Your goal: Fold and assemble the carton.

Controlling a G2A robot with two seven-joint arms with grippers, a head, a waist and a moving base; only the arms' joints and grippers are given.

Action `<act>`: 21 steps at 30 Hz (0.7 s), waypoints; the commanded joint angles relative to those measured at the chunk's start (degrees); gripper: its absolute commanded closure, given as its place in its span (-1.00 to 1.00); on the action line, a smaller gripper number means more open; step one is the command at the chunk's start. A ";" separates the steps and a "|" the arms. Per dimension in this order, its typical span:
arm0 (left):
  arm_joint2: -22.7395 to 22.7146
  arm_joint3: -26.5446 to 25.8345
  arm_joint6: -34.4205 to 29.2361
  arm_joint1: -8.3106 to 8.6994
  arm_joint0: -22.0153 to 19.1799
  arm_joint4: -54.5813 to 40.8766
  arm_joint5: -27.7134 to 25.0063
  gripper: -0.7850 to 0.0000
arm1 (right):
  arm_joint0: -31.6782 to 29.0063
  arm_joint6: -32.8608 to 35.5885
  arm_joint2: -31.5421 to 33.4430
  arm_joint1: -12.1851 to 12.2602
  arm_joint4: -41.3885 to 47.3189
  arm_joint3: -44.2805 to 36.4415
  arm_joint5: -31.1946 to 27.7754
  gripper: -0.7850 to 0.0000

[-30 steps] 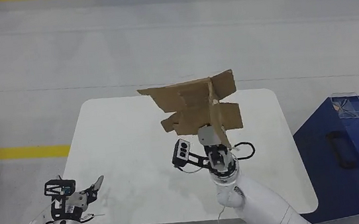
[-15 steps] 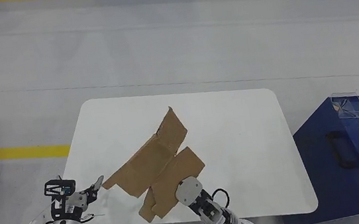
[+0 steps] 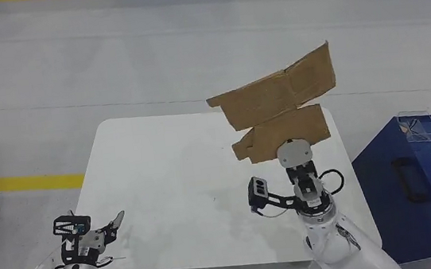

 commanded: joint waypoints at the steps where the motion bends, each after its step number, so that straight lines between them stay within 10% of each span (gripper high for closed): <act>1: 0.00 0.00 0.00 0.00 0.00 0.00 0.00 -1.00 | -0.67 7.96 4.01 0.02 -14.62 0.03 -4.27 1.00; 12: 0.00 0.00 0.00 0.00 0.00 0.00 0.00 -1.00 | -5.69 25.62 16.28 0.60 -52.73 2.69 -26.74 1.00; 21: 0.00 0.00 0.00 0.00 0.00 0.00 0.00 -1.00 | -8.48 28.44 19.98 0.58 -58.57 2.03 -34.66 1.00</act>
